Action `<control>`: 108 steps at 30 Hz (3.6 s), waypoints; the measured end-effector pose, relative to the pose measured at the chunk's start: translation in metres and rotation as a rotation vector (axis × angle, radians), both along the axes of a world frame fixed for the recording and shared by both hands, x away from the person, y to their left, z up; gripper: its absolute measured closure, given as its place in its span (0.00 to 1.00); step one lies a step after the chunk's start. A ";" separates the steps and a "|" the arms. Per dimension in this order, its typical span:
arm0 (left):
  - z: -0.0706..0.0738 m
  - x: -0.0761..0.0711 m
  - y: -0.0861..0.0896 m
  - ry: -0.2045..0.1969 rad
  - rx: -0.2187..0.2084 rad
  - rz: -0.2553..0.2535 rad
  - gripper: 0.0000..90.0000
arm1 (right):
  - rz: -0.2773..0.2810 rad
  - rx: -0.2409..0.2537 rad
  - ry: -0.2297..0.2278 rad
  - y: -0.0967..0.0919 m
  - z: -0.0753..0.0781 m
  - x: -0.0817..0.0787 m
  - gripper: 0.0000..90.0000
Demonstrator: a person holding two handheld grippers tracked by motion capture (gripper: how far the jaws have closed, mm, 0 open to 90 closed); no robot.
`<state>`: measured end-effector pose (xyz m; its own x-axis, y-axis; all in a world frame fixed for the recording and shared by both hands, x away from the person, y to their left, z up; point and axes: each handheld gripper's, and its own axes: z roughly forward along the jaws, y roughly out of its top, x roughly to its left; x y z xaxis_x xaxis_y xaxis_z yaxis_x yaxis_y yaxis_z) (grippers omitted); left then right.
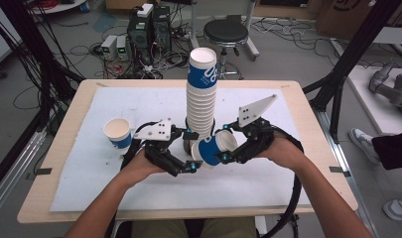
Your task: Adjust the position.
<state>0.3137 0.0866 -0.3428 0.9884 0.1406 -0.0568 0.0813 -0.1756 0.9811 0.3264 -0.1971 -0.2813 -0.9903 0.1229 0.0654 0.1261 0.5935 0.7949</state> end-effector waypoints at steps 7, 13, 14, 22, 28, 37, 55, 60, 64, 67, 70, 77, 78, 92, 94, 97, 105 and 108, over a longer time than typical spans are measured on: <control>-0.002 0.000 0.002 -0.007 -0.068 0.023 0.16 | -0.040 0.104 -0.005 -0.016 -0.011 -0.004 0.31; -0.007 -0.002 -0.004 0.010 -0.100 0.004 0.16 | -0.056 0.239 -0.013 -0.023 -0.025 -0.010 0.31; -0.008 -0.002 -0.004 0.012 -0.106 0.001 0.16 | -0.057 0.268 -0.013 -0.024 -0.028 -0.012 0.31; -0.015 -0.005 -0.009 0.046 -0.125 -0.036 0.15 | -0.058 0.433 0.033 -0.024 -0.056 -0.019 0.31; -0.017 -0.006 -0.009 0.062 -0.101 -0.043 0.15 | -0.041 0.456 0.042 -0.020 -0.064 -0.020 0.31; -0.016 -0.005 -0.005 0.081 0.002 -0.052 0.24 | -0.101 0.379 0.099 -0.015 -0.063 -0.019 0.14; 0.004 -0.008 0.004 0.052 0.193 -0.051 0.24 | 0.039 0.040 -0.029 0.008 -0.027 -0.018 0.14; 0.006 -0.009 0.001 0.062 0.219 -0.058 0.24 | 0.045 0.000 -0.035 0.014 -0.028 -0.016 0.14; 0.009 -0.009 0.000 0.064 0.236 -0.057 0.24 | 0.060 -0.032 -0.029 0.019 -0.032 -0.015 0.14; 0.010 -0.008 0.000 0.065 0.248 -0.059 0.24 | 0.064 -0.049 -0.025 0.022 -0.034 -0.015 0.14; 0.012 -0.006 -0.001 0.065 0.274 -0.062 0.25 | 0.075 -0.064 -0.023 0.025 -0.034 -0.014 0.14; 0.013 -0.005 -0.004 0.073 0.303 -0.082 0.25 | 0.097 -0.105 -0.017 0.032 -0.036 -0.013 0.18; 0.013 -0.005 -0.004 0.072 0.301 -0.084 0.25 | 0.100 -0.112 -0.017 0.033 -0.038 -0.012 0.19; 0.015 -0.006 -0.009 0.069 0.312 -0.104 0.25 | 0.132 -0.144 0.002 0.034 -0.038 -0.013 0.31; 0.014 -0.006 -0.009 0.069 0.285 -0.091 0.24 | 0.129 -0.133 -0.001 0.033 -0.038 -0.013 0.31; 0.013 -0.005 -0.007 0.081 0.240 -0.060 0.18 | 0.113 -0.121 -0.012 0.031 -0.038 -0.013 0.30; 0.006 -0.003 0.008 0.076 0.000 -0.007 0.16 | 0.050 0.012 -0.022 0.013 -0.043 -0.014 0.30; 0.004 -0.002 0.011 0.077 -0.095 0.001 0.16 | 0.007 0.110 -0.020 0.001 -0.050 -0.015 0.30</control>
